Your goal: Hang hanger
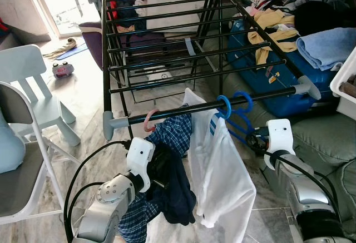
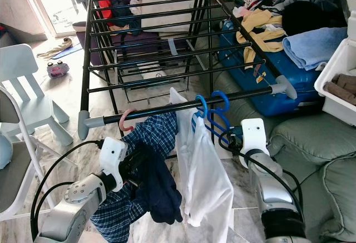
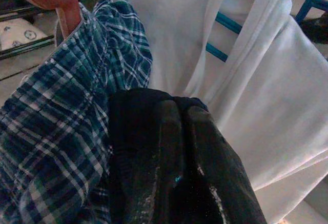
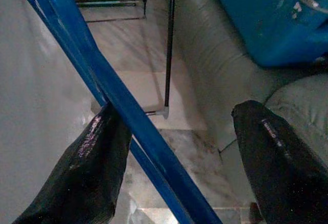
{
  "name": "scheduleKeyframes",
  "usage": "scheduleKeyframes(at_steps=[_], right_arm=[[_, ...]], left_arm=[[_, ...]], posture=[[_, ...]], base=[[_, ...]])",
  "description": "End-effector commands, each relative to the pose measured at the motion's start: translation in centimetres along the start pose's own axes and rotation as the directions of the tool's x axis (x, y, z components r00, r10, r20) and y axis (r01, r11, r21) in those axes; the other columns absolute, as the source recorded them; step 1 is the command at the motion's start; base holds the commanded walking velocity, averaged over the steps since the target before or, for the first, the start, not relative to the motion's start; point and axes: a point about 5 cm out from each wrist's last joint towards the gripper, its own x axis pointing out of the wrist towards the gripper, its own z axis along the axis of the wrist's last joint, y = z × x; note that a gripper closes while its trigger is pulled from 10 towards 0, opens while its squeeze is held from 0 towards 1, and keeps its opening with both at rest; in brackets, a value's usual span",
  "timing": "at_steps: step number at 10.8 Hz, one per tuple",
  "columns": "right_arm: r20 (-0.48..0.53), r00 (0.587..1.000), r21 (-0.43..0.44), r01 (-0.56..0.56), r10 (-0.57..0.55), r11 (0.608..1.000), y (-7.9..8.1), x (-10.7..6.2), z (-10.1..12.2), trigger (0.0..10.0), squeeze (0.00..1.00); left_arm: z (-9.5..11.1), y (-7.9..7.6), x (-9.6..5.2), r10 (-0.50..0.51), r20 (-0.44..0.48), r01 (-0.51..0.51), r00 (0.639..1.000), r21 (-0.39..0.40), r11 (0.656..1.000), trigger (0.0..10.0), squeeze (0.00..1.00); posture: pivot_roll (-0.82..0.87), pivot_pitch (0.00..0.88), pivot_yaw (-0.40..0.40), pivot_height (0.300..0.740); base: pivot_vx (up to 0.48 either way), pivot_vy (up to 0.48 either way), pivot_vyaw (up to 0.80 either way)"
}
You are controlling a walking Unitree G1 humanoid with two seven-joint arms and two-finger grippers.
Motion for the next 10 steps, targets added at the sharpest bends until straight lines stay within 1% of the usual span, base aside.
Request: scheduleKeyframes(at_steps=[1,3,4,5,6,7,9,10], right_arm=[[0.000,1.000,0.013,-0.019,0.019,1.000,0.1,-0.2,0.0,10.0,1.00],[-0.009,0.999,0.018,-0.043,0.043,0.999,0.6,-0.5,-0.1,10.0,1.00],[-0.009,0.998,0.015,-0.059,0.059,0.998,0.6,-0.7,0.1,10.0,0.89],[-0.009,0.998,0.009,-0.062,0.062,0.998,0.5,-0.8,0.1,10.0,0.82],[-0.010,0.996,0.001,-0.085,0.085,0.996,0.2,-1.0,0.2,10.0,0.00],[-0.008,0.996,-0.004,-0.094,0.094,0.996,0.1,-1.1,0.3,10.0,0.00],[-0.012,0.990,-0.044,-0.143,0.142,0.989,0.3,-1.3,0.8,10.0,0.00],[-0.014,0.982,-0.072,-0.186,0.186,0.980,0.5,-1.5,1.1,10.0,0.00]], left_arm=[[0.6,0.2,0.2,-0.006,0.004,0.006,1.000,0.029,1.000,10.0,0.00],[0.6,0.2,0.2,-0.002,0.004,0.002,1.000,0.033,0.999,10.0,0.00],[0.6,0.3,0.2,-0.004,0.002,0.004,1.000,0.036,0.999,10.0,0.00],[0.6,0.2,0.2,-0.005,0.001,0.005,1.000,0.037,0.999,10.0,0.00],[0.6,0.2,0.2,-0.007,0.000,0.007,1.000,0.037,0.999,10.0,0.00],[0.5,0.2,0.2,-0.008,-0.001,0.008,1.000,0.037,0.999,10.0,0.00],[0.5,0.1,0.2,-0.011,-0.004,0.011,1.000,0.043,0.999,10.0,0.00],[0.5,0.2,0.2,-0.011,-0.006,0.011,1.000,0.046,0.999,10.0,0.00]], posture=[[-0.12,0.000,0.033,0.740],[-0.12,0.000,0.034,0.740],[-0.12,0.000,0.033,0.740],[-0.12,0.000,0.032,0.740],[-0.12,0.000,0.031,0.740],[-0.12,0.000,0.031,0.740],[-0.12,0.000,0.032,0.740],[-0.12,0.000,0.033,0.740]], base=[[0.000,0.000,0.00],[0.000,0.000,0.00],[0.000,0.000,0.00],[0.000,0.000,0.00],[0.000,0.000,0.00],[0.000,0.000,0.00],[0.000,0.000,0.00],[0.000,0.000,0.00]])
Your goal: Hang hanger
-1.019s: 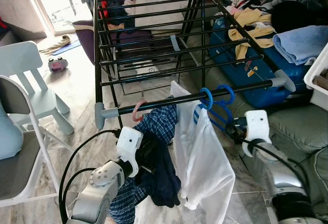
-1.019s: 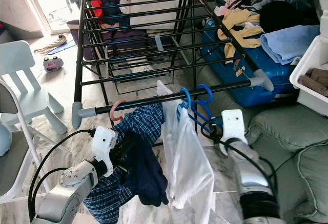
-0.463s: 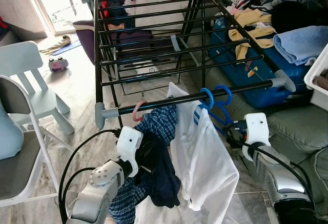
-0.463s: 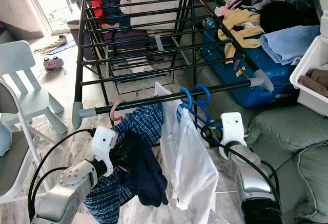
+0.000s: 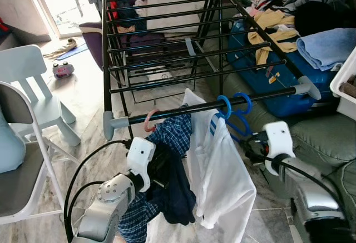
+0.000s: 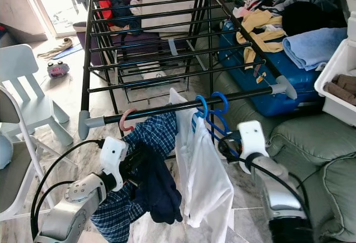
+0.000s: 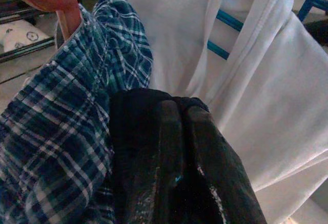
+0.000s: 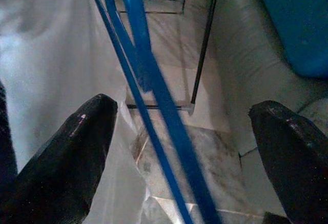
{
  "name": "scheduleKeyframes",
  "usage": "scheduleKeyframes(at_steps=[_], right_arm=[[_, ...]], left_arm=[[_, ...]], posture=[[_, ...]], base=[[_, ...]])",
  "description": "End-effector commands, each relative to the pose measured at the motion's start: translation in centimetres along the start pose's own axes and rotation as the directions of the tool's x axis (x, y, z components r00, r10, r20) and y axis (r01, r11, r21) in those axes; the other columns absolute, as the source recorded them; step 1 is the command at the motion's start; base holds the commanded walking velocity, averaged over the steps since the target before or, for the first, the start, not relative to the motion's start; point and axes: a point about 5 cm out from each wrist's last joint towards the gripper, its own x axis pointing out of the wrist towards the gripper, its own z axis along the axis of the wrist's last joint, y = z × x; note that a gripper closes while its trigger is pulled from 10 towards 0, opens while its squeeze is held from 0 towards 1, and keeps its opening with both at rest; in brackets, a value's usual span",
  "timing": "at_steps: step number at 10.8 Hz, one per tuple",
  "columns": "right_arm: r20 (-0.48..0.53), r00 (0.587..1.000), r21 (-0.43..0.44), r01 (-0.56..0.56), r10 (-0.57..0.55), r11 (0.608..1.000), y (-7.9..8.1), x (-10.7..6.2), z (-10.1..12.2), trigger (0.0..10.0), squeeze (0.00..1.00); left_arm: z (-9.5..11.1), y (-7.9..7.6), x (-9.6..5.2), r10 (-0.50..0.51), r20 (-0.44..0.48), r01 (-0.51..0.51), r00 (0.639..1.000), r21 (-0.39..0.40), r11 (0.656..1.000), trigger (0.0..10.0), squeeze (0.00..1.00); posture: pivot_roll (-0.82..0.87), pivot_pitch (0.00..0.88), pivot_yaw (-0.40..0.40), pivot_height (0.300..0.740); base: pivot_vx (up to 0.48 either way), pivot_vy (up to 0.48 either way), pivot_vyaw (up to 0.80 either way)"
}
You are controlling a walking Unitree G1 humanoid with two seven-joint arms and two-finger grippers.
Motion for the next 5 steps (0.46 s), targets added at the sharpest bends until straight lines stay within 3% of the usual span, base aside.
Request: scheduleKeyframes(at_steps=[1,5], right_arm=[[0.008,1.000,-0.016,-0.023,0.023,1.000,0.32,-0.09,0.45,10.0,0.00],[-0.027,0.994,-0.017,-0.108,0.108,0.994,-0.01,-0.63,0.59,10.0,0.00]], left_arm=[[0.50,0.15,0.14,-0.010,0.004,0.010,1.000,0.023,1.000,10.0,0.00],[0.50,0.16,0.19,-0.015,-0.003,0.015,1.000,0.025,1.000,10.0,0.00]], posture=[[-0.12,0.000,0.035,0.740],[-0.12,0.000,0.038,0.740]], base=[[0.000,0.000,0.00],[0.000,0.000,0.00]])
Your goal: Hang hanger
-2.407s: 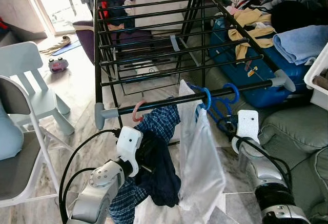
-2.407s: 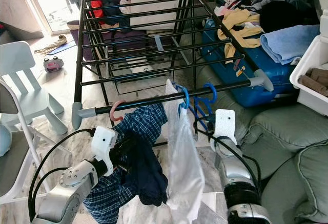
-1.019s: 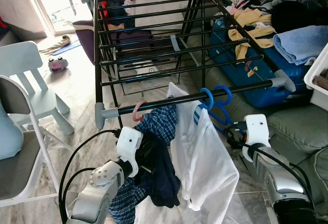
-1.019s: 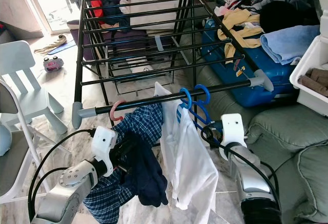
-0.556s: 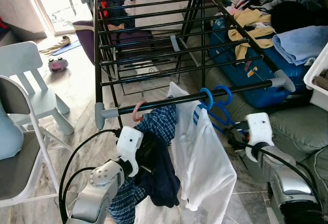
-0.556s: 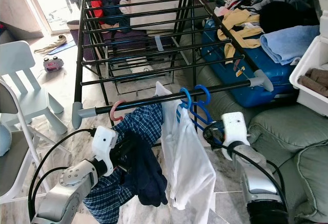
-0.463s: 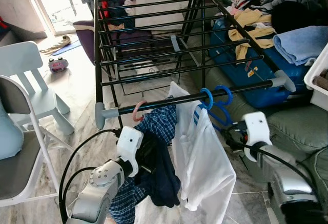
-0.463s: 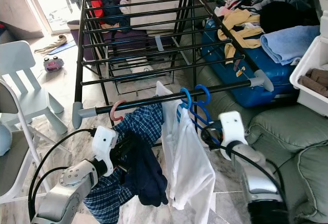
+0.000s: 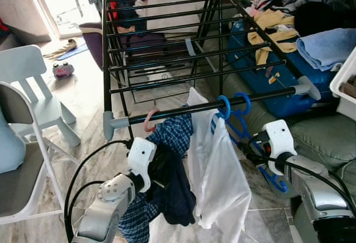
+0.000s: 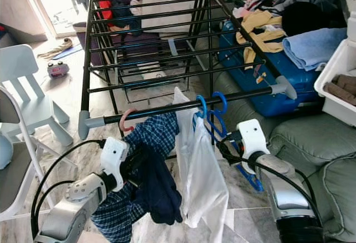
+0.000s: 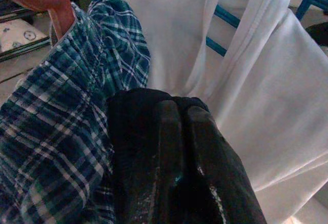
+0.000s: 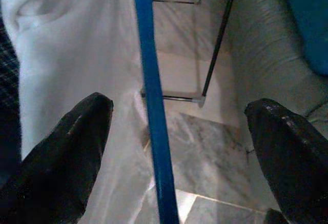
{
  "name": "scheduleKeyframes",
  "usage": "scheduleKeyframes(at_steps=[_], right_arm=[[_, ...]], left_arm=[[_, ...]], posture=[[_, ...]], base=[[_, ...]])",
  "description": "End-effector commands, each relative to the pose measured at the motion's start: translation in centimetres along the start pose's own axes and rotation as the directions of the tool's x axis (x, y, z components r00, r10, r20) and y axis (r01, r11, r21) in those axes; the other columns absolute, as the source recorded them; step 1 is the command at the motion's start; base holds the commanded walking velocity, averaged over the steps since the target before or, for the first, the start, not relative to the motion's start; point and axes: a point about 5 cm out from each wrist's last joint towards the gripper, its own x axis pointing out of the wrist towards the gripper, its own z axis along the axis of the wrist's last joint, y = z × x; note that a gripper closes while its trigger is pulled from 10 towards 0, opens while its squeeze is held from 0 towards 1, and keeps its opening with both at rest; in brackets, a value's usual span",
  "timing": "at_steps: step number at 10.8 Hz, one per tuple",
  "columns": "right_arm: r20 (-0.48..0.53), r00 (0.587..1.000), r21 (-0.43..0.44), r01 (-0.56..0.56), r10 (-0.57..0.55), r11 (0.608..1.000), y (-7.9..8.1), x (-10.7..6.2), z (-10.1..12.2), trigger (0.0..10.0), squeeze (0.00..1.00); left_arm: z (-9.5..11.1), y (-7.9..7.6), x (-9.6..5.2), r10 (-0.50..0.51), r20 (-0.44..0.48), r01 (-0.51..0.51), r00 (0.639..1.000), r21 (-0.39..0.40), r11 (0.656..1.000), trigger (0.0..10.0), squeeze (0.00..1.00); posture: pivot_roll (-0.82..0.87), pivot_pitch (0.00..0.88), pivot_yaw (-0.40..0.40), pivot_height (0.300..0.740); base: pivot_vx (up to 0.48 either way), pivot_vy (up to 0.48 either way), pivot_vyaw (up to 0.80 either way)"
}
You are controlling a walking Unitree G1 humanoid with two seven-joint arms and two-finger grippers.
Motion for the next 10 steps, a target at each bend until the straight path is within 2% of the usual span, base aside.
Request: scheduleKeyframes(at_steps=[1,2,3,4,5,8,10], right_arm=[[0.014,1.000,-0.002,-0.016,0.016,1.000,0.3,-0.2,0.4,10.0,0.00],[0.013,1.000,0.001,-0.023,0.023,1.000,0.5,-0.1,0.3,8.5,0.00],[0.014,0.999,0.005,-0.034,0.034,0.999,0.9,0.1,0.3,4.5,0.00],[0.014,0.999,0.006,-0.039,0.039,0.999,1.0,0.1,0.3,3.5,0.00],[0.013,0.999,0.006,-0.043,0.043,0.999,1.2,0.3,0.4,1.7,0.00],[0.024,0.999,-0.005,-0.045,0.045,0.999,1.8,0.6,0.6,1.0,0.00],[0.024,0.999,-0.014,-0.046,0.047,0.999,2.2,1.0,0.7,1.4,0.00]], left_arm=[[0.5,0.2,0.1,-0.005,0.006,0.005,1.000,0.019,1.000,10.0,0.00],[0.5,0.2,0.1,-0.005,0.006,0.005,1.000,0.020,1.000,10.0,0.00],[0.5,0.2,0.2,-0.005,0.005,0.005,1.000,0.021,1.000,10.0,0.00],[0.5,0.2,0.2,-0.006,0.004,0.006,1.000,0.021,1.000,10.0,0.00],[0.5,0.2,0.2,-0.007,0.002,0.007,1.000,0.021,1.000,10.0,0.00],[0.4,0.2,0.3,-0.009,0.000,0.009,1.000,0.019,1.000,10.0,0.00],[0.4,0.2,0.3,-0.011,-0.002,0.011,1.000,0.019,1.000,10.0,0.00]], posture=[[-0.12,0.000,0.038,0.740],[-0.12,0.000,0.039,0.740],[-0.12,0.000,0.039,0.740],[-0.12,0.000,0.038,0.740],[-0.12,0.000,0.037,0.740],[-0.12,0.000,0.038,0.740],[-0.12,0.000,0.038,0.740]], base=[[0.000,0.000,0.00],[0.000,0.000,0.00],[0.000,0.000,0.00],[0.000,0.000,0.00],[0.000,0.000,0.00],[0.000,0.000,0.00],[0.000,0.000,0.00]])
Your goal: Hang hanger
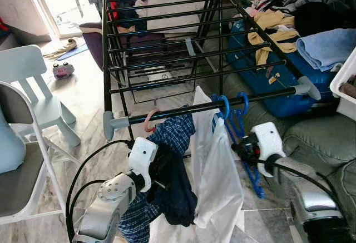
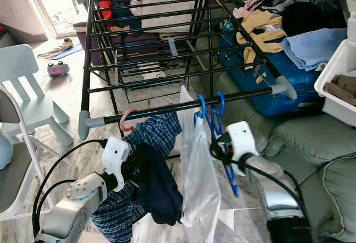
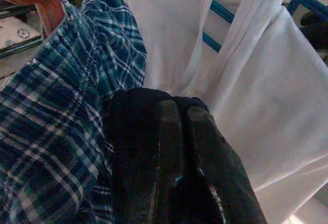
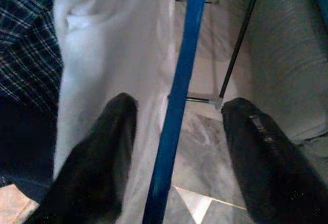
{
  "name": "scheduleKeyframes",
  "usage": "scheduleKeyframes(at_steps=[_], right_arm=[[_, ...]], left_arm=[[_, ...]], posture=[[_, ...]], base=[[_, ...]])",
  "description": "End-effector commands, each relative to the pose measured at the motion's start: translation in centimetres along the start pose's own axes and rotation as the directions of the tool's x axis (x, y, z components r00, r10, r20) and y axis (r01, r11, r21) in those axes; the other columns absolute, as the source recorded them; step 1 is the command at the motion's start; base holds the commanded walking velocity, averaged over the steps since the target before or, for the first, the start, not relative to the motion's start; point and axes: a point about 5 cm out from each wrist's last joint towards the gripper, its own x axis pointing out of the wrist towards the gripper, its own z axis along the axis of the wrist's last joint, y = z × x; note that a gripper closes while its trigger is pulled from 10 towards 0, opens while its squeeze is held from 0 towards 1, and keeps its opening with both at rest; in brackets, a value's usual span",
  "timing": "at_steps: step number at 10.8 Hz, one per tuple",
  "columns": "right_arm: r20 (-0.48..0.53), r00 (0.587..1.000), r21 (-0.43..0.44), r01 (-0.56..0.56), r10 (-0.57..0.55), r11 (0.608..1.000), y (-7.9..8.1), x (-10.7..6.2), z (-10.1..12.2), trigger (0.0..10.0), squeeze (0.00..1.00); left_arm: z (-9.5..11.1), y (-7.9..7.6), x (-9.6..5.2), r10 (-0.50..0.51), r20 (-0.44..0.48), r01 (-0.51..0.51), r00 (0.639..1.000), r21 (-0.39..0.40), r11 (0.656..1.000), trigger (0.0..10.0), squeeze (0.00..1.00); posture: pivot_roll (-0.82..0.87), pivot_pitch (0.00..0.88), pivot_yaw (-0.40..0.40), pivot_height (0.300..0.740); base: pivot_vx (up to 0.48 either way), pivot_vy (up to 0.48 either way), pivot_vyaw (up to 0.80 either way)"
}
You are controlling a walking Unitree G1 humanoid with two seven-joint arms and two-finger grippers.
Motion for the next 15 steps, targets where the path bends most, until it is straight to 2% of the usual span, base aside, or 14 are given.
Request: scheduleKeyframes(at_steps=[1,4,6,10,13,14,15], right_arm=[[0.023,1.000,-0.019,0.004,-0.003,1.000,0.3,0.3,0.8,1.9,0.00],[0.014,1.000,-0.030,0.022,-0.021,0.999,0.6,0.5,0.6,1.8,0.00],[0.010,0.999,-0.033,0.030,-0.030,0.999,0.5,0.5,0.4,1.3,0.00],[0.005,0.999,-0.063,0.053,-0.053,0.997,-0.3,0.1,0.1,0.2,0.00],[0.003,0.997,-0.073,0.077,-0.077,0.994,-1.2,-0.3,-0.4,0.0,0.00],[0.050,0.994,-0.067,0.102,-0.099,0.993,-1.4,-0.5,0.1,0.0,0.00],[0.120,0.977,-0.045,0.184,-0.177,0.982,-2.0,-1.0,0.8,0.0,0.00]], left_arm=[[0.5,0.3,0.1,0.003,0.007,-0.004,1.000,0.020,1.000,10.0,0.00],[0.5,0.2,0.1,0.001,0.005,-0.001,1.000,0.019,1.000,10.0,0.00],[0.5,0.2,0.1,-0.003,0.003,0.003,1.000,0.019,1.000,10.0,0.00],[0.4,0.2,0.2,-0.002,0.001,0.002,1.000,0.017,1.000,10.0,0.00],[0.4,0.3,0.2,-0.003,-0.002,0.003,1.000,0.016,1.000,10.0,0.00],[0.4,0.3,0.1,-0.003,0.000,0.003,1.000,0.019,1.000,10.0,0.00],[0.5,0.4,0.1,0.007,0.014,-0.007,1.000,0.014,1.000,10.0,0.00]], posture=[[-0.12,0.000,0.040,0.740],[-0.12,0.000,0.038,0.740],[-0.12,0.000,0.039,0.740],[-0.12,0.000,0.040,0.740],[-0.12,0.000,0.042,0.740],[-0.12,0.000,0.043,0.740],[-0.12,0.000,0.040,0.740]], base=[[0.000,0.000,0.00],[0.000,0.000,0.00],[0.000,0.000,0.00],[0.000,0.000,0.00],[0.000,0.000,0.00],[0.000,0.000,0.00],[0.000,0.000,0.00]])
